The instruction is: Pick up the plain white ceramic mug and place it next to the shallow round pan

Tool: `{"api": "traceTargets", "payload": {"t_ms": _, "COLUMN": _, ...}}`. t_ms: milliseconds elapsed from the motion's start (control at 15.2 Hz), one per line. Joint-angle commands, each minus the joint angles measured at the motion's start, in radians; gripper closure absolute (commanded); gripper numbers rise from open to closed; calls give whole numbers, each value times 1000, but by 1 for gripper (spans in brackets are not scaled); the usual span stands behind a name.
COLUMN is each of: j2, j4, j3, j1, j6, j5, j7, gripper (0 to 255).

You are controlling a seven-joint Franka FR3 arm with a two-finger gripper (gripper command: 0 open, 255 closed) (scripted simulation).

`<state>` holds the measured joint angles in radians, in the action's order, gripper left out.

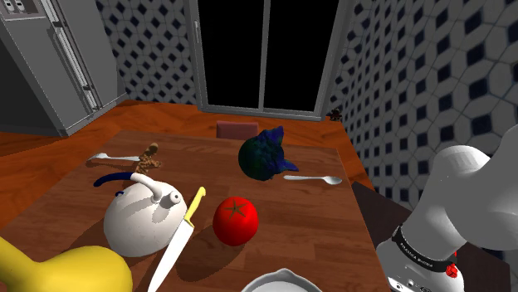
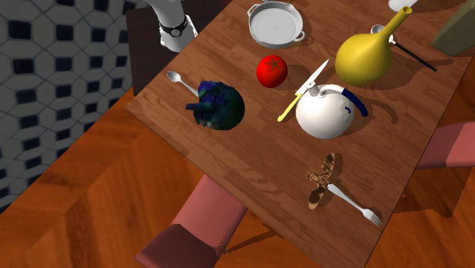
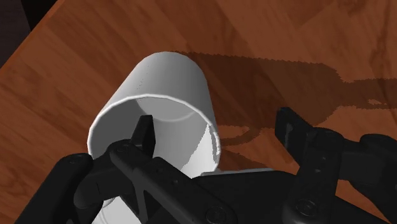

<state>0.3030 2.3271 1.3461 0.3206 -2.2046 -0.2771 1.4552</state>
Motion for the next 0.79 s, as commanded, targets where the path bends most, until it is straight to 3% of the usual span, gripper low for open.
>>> {"api": "traceTargets", "payload": {"t_ms": 0, "j2": 0, "j4": 0, "j3": 0, "j1": 0, "j6": 0, "j5": 0, "j7": 0, "gripper": 0}}
{"api": "traceTargets", "payload": {"t_ms": 264, "j2": 74, "j4": -74, "j3": -139, "j1": 105, "j6": 144, "j5": -38, "j7": -35, "gripper": 0}}
{"api": "traceTargets", "payload": {"t_ms": 726, "j2": 75, "j4": -74, "j3": -138, "j1": 104, "j6": 144, "j5": -39, "j7": -36, "gripper": 0}}
